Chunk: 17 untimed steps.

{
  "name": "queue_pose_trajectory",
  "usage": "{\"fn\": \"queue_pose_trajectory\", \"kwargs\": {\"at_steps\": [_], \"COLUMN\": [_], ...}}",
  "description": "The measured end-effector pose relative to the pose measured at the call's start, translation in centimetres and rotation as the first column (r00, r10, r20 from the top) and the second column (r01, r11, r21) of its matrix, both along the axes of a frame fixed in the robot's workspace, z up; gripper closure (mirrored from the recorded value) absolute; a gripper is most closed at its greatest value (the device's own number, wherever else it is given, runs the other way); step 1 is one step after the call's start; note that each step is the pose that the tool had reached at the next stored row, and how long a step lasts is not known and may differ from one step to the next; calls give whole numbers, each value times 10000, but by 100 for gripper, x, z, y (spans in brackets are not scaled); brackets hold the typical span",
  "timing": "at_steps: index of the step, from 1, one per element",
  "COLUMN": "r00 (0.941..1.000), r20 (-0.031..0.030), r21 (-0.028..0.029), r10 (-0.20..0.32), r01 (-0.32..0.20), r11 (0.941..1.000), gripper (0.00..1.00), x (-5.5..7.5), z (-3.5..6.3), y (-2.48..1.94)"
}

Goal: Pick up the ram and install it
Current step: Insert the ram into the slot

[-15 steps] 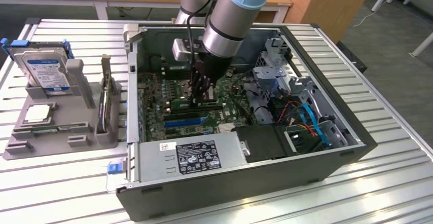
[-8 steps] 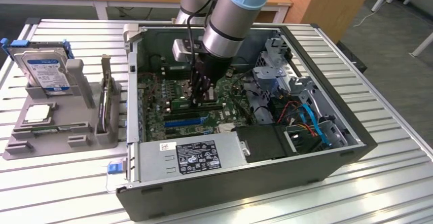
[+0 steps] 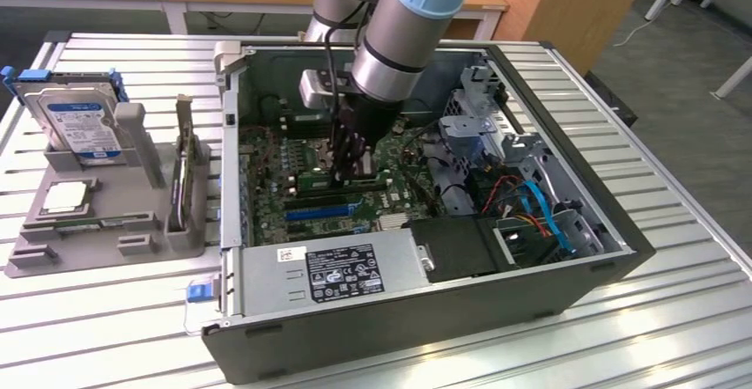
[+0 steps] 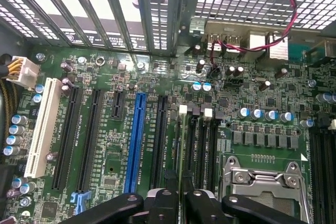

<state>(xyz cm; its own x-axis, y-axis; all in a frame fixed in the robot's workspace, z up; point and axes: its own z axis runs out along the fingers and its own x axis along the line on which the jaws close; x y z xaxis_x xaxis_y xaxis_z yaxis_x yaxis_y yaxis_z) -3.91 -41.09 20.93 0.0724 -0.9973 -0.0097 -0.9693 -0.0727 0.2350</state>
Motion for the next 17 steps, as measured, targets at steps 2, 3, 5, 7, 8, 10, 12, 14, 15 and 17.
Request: {"fn": "queue_pose_trajectory", "kwargs": {"at_steps": [2,3,5,7,8,10,12,14,15,17], "r00": [10000,10000,10000,10000,10000,10000,10000,10000,10000,10000], "r20": [0,0,1,1,4,29,54,59,59,59], "r21": [-1,-1,0,1,4,12,17,16,14,17], "r10": [-1,-1,-1,1,6,24,41,42,42,42], "r01": [1,1,1,-1,-6,-24,-41,-42,-43,-42], "r11": [10000,10000,10000,10000,10000,10000,10000,10000,10000,10000], "gripper": [86,86,86,86,86,86,86,86,86,86], "x": [0,0,0,0,0,1,1,1,2,1], "z": [-1,-1,-2,-2,-2,-3,-2,12,20,30], "y": [0,0,0,0,0,1,1,0,0,1]}}
